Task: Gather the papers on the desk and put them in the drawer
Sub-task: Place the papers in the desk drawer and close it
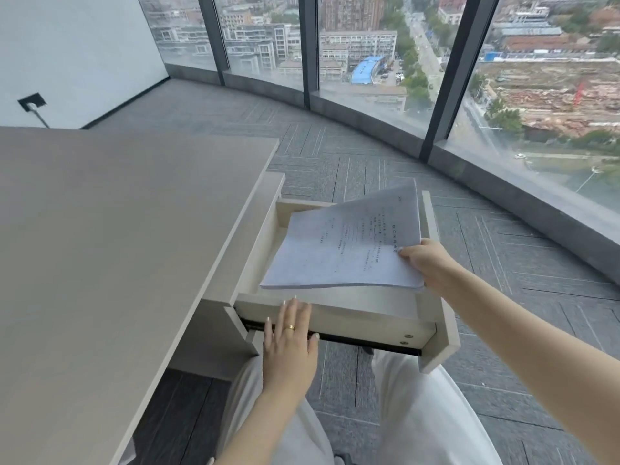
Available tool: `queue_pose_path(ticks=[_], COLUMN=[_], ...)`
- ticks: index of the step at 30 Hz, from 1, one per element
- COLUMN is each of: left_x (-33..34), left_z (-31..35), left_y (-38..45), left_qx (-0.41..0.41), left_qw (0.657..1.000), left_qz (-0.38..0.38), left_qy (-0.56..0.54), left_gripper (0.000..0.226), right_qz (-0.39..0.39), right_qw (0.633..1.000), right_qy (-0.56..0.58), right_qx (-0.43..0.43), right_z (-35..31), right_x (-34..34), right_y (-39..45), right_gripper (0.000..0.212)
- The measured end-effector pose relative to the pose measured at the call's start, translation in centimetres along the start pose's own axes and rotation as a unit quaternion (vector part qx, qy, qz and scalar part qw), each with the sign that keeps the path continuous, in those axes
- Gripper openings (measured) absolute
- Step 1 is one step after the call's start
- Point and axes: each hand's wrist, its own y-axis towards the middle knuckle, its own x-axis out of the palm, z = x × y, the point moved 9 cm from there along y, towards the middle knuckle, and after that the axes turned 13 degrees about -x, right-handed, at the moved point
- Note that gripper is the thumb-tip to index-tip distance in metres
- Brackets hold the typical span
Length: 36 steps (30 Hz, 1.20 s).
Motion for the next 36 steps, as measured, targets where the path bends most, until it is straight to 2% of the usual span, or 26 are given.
queue_pose_path(ticks=[6, 17, 19, 24, 26, 28, 30, 31, 34, 36], left_x=[0.6, 0.3, 0.3, 0.6, 0.5, -0.1, -0.8, -1.3, -4.8, -7.9], left_z=[-0.7, -0.9, -1.0, -0.9, -1.1, -1.1, -0.4, -0.2, 0.6, 1.0], left_y=[0.2, 0.2, 0.2, -0.1, -0.1, -0.1, 0.0, 0.2, 0.3, -0.1], left_qx=[0.01, 0.028, 0.024, 0.035, 0.03, 0.02, 0.028, 0.022, 0.01, 0.013], left_qw=[0.994, 0.993, 0.993, 0.987, 0.986, 0.989, 0.992, 0.994, 0.999, 1.0], left_qz=[-0.004, 0.013, 0.009, -0.057, -0.062, -0.069, -0.082, -0.086, -0.042, 0.012], left_qy=[0.11, 0.113, 0.117, 0.148, 0.153, 0.131, 0.09, 0.066, 0.023, -0.004], left_gripper=[0.053, 0.058, 0.059, 0.063, 0.064, 0.065, 0.062, 0.061, 0.059, 0.059], right_qz=[-0.014, -0.003, 0.005, 0.038, 0.024, -0.011, -0.071, -0.1, -0.136, -0.137], right_qw=[0.999, 0.99, 0.991, 0.992, 0.992, 0.989, 0.968, 0.943, 0.84, 0.78], right_qy=[-0.027, -0.085, -0.079, -0.105, -0.121, -0.144, -0.208, -0.26, -0.414, -0.491], right_qx=[0.033, 0.115, 0.108, 0.059, 0.041, -0.015, -0.122, -0.182, -0.325, -0.364], right_z=[2.2, 7.1, 7.4, 8.6, 7.9, 5.1, 2.1, 1.0, -0.3, 0.5], right_x=[3.6, 4.7, 5.0, 3.9, 3.5, 3.9, 4.6, 4.8, 4.4, 3.3], right_y=[2.5, 4.1, 4.1, 4.9, 4.0, 1.2, -1.9, -3.5, -8.2, -10.0], right_gripper=[0.032, 0.034, 0.035, 0.052, 0.061, 0.062, 0.059, 0.058, 0.057, 0.058])
